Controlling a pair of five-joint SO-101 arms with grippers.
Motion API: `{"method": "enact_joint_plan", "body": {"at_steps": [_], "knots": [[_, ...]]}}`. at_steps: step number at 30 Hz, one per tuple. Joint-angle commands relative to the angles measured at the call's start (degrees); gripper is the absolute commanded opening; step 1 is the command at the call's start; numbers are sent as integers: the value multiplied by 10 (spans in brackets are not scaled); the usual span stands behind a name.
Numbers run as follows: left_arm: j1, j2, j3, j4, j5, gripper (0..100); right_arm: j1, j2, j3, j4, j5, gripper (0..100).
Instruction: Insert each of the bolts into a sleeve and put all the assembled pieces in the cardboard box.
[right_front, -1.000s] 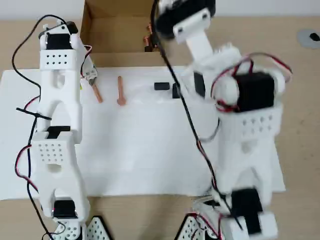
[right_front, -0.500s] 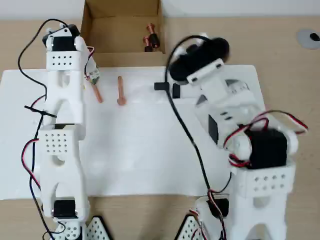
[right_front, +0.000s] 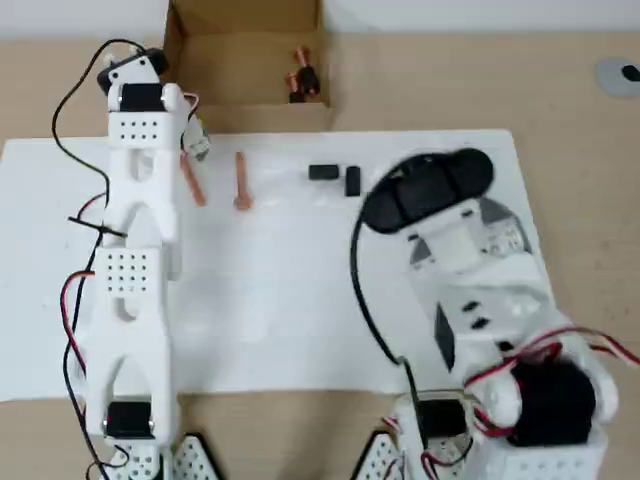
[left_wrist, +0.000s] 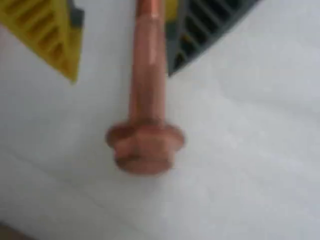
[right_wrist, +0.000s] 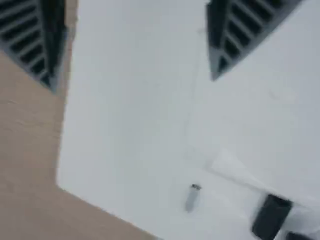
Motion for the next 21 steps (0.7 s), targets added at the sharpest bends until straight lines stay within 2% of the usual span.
{"method": "enact_joint_plan", "body": {"at_steps": [1,12,21], "knots": [[-2,4,-36,-27,9,129,25,-16,0,4,15,235],[-6,15,-30,-69,9,129,44,-32,0,18,31,235],[-7,65,-34,-33,9,128,44,-30,0,18,35,235]]}}
